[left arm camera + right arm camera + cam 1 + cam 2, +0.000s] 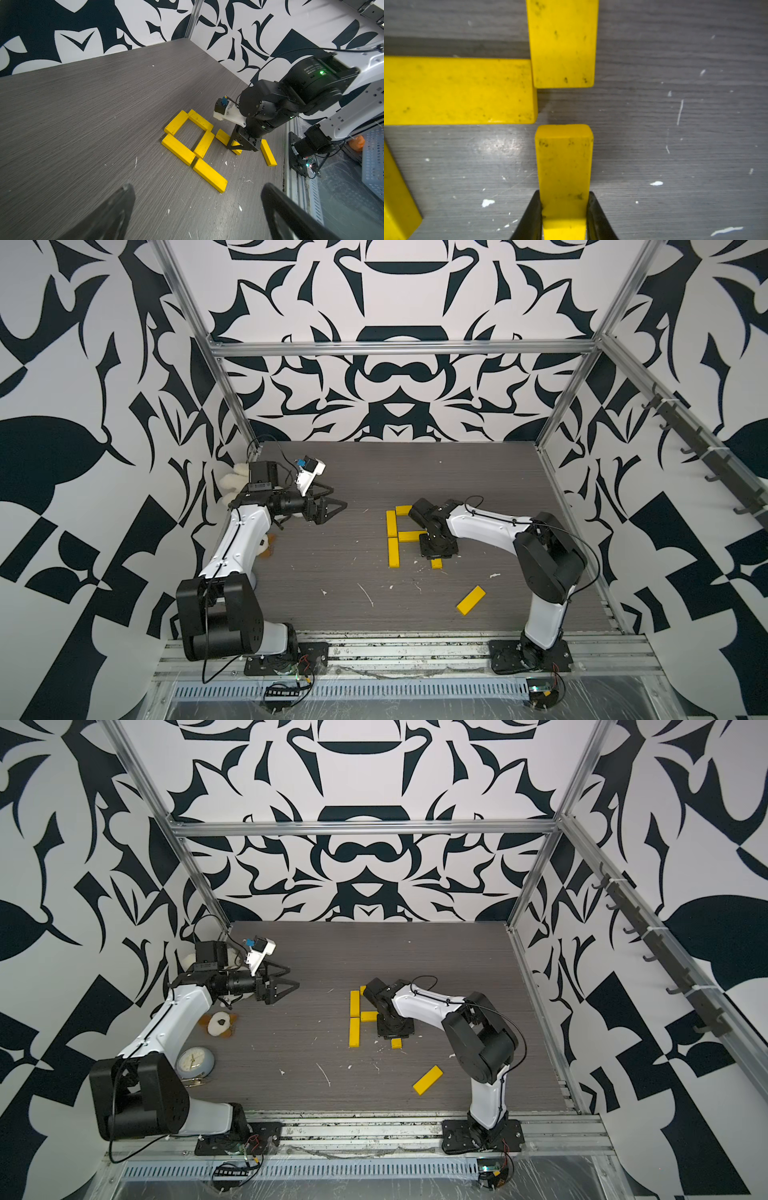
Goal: Assemble the number 8 with building blocks
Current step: Assemble the building block at the center of the board.
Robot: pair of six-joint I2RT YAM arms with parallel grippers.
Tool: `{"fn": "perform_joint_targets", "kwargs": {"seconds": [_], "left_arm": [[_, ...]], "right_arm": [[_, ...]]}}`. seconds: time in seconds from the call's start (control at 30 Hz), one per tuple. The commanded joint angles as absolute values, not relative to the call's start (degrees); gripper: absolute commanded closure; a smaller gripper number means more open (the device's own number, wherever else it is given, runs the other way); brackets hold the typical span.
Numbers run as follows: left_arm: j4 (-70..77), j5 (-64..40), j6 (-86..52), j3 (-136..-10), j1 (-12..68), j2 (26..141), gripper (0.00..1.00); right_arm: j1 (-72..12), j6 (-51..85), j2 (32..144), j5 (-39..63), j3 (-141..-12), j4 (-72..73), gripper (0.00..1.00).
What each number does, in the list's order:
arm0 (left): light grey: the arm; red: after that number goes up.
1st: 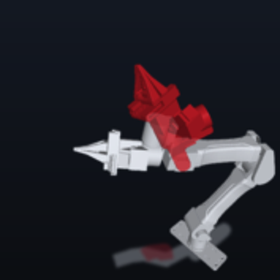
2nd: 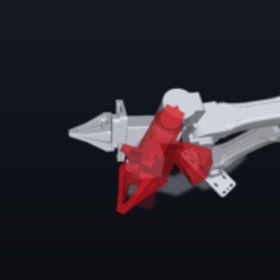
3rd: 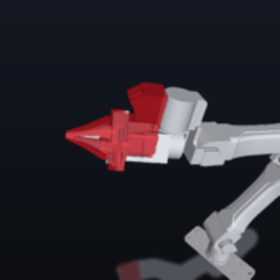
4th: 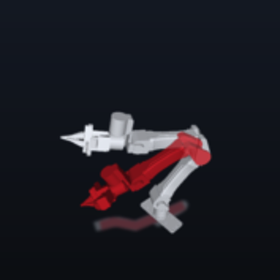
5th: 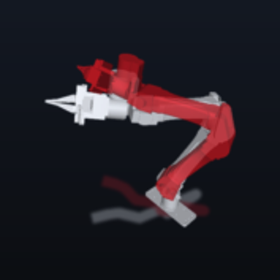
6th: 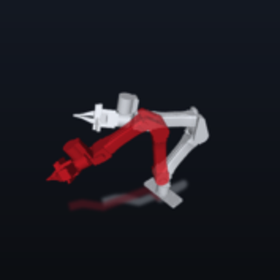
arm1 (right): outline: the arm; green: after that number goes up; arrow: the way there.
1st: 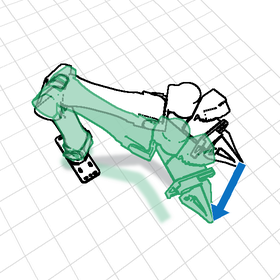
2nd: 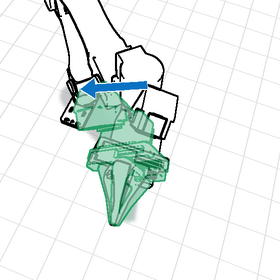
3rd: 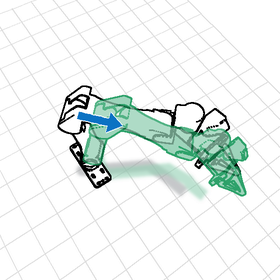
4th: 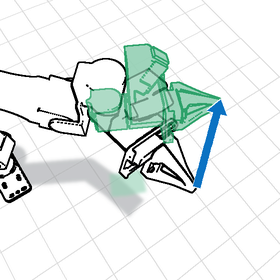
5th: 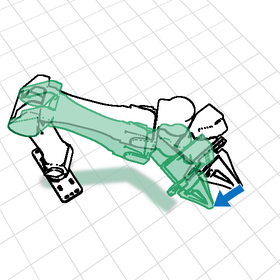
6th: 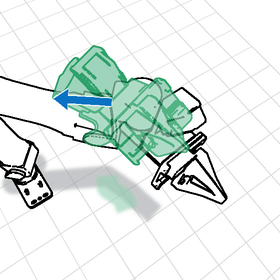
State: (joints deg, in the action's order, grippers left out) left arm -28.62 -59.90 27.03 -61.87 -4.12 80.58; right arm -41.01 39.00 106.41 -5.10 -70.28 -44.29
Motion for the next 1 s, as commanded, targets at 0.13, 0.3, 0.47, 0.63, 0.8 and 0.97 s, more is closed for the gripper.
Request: {"fn": "perform_joint_targets", "kwargs": {"seconds": [0.13,0.3,0.47,0.63,0.8,0.97], "left_arm": [[-30.1,-61.3,27.9,-62.8,-4.3,79.3,0.00],[-30.0,-61.3,27.8,-62.8,-4.3,79.3,0.01],[-30.0,-61.4,27.9,-62.9,-4.3,79.5,0.00],[-30.1,-61.4,27.9,-62.8,-4.3,79.6,0.01],[-30.0,-61.5,27.9,-62.8,-4.3,79.7,0.01],[-30.1,-61.6,27.9,-62.9,-4.4,79.5,0.01]], "right_arm": [[-41.2,39.5,106.0,-4.8,-72.6,-44.6,0.71],[-41.2,39.6,106.8,-4.7,-72.9,-44.6,0.70],[-41.2,40.0,107.0,-4.7,-72.8,-44.6,0.70],[-41.2,40.1,107.3,-4.6,-72.8,-44.6,0.69],[-41.2,40.2,107.4,-4.3,-72.8,-44.5,0.56],[-41.2,40.1,107.6,-3.8,-72.9,-44.5,0.42]]}}
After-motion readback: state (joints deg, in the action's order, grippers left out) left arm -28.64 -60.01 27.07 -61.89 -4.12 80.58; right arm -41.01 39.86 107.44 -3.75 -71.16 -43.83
